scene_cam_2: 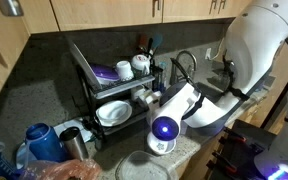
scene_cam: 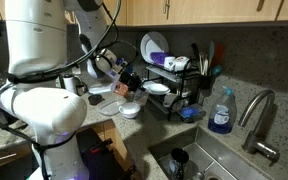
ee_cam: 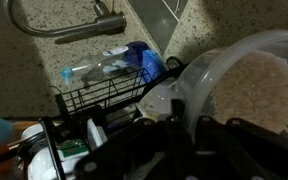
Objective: Pour the contents in the clear bowl into the white bowl
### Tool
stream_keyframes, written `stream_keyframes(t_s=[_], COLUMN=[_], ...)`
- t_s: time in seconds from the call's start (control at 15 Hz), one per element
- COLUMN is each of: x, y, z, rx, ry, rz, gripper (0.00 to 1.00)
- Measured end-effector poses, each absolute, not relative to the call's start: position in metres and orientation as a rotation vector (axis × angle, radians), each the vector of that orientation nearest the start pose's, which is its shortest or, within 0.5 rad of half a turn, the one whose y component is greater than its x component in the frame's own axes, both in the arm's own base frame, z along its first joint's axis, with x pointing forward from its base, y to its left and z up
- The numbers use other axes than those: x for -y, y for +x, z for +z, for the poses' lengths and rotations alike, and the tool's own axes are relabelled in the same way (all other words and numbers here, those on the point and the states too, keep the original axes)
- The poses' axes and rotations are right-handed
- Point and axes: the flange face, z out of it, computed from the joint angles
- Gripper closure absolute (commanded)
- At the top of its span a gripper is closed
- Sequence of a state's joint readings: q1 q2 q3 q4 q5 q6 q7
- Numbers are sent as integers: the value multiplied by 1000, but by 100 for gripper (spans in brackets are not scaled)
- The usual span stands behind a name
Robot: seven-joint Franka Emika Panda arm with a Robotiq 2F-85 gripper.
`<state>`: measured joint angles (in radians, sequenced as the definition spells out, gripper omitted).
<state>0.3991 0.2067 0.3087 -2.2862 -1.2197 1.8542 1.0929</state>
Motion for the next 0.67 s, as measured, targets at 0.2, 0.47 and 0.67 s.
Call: stream_keyframes(t_s=[0.2,0.47,0.67], x=[-267,-270,-272], y=[417,413,409], z=[259,260,260], rx=[-414,-418,-424], ry=[2056,2031,2010], rz=[488,494,495], gripper=[99,99,99])
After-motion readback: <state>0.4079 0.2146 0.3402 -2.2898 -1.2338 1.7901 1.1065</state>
